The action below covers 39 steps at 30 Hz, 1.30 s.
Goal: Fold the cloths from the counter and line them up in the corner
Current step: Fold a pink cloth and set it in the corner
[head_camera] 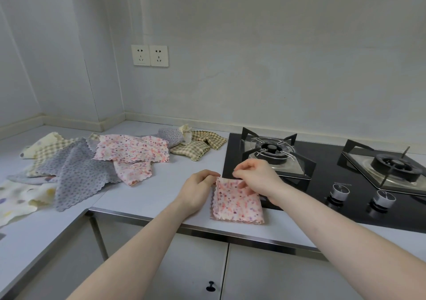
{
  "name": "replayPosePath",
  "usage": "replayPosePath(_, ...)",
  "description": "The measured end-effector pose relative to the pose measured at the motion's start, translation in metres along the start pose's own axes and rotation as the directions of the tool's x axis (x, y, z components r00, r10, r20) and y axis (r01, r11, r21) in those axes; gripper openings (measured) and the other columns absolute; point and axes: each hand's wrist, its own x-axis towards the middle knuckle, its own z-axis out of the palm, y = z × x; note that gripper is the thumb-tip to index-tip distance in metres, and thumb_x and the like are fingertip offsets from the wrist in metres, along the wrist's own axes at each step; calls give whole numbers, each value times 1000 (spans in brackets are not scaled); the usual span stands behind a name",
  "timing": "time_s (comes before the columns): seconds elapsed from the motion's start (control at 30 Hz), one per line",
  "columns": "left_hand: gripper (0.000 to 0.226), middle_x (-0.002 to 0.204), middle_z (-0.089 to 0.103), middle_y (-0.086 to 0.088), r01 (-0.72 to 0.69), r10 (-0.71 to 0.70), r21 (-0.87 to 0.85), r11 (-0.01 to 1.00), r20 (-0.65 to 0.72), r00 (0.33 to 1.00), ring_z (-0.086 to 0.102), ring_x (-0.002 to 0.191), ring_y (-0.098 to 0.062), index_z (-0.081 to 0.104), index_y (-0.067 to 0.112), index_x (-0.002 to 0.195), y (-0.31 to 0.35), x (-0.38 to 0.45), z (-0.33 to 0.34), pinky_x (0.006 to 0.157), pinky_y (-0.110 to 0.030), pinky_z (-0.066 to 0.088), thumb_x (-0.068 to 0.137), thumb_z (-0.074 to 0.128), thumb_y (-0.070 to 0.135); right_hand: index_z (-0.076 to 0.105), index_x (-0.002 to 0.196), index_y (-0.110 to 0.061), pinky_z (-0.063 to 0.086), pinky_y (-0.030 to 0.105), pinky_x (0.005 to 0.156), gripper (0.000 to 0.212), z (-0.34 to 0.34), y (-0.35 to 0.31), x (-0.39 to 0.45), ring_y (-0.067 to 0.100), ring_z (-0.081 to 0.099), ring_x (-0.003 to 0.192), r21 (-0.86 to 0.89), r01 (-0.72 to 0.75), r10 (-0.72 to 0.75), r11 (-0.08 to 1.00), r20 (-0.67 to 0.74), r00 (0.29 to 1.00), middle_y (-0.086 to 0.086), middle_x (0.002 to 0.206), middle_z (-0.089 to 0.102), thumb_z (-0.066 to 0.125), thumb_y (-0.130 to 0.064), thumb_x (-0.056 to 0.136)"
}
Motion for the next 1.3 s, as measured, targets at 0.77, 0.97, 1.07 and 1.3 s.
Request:
replayPosePath(0.77, 15, 79, 72, -22, -121, 89, -274, 954, -128, 988, 68, 68, -23, 82, 15, 90, 13, -22, -2, 68, -33, 57, 91, 73, 2, 69, 91, -16, 62, 32, 64, 14, -26, 43, -18, 14, 72, 70, 25, 116, -115, 993, -66, 991, 2, 93, 75, 73, -4, 85)
replayPosePath(0.97, 9, 90, 78, -17, -120, 94, -280, 953, -104, 990, 74, 82, -21, 76, -3, 90, 18, -25, -1, 72, -23, 58, 87, 71, -10, 68, 83, -27, 64, 34, 75, 17, -27, 56, -38, 4, 73, 89, -109, 283, -291, 953, -61, 955, -17, 101, 76, 76, -12, 86)
replayPosePath(1.07, 13, 82, 77, -11, -143, 135, -151, 978, -66, 989, 69, 76, -14, 77, 2, 82, 15, -25, 1, 70, -22, 53, 84, 71, -9, 67, 82, -28, 63, 32, 80, 20, -28, 63, -46, 2, 71, 95, -164, 331, -339, 929, -21, 941, -18, 103, 75, 76, -11, 86)
replayPosePath(1.3, 26, 79, 70, -1, -136, 141, 90, 987, -55, 988, 66, 73, -10, 72, 18, 59, 16, -26, 3, 70, -19, 49, 81, 64, 6, 61, 80, -33, 55, 30, 86, 30, -22, 81, -52, 6, 64, 107, -289, 476, -495, 831, 6, 869, -19, 107, 67, 70, -4, 82)
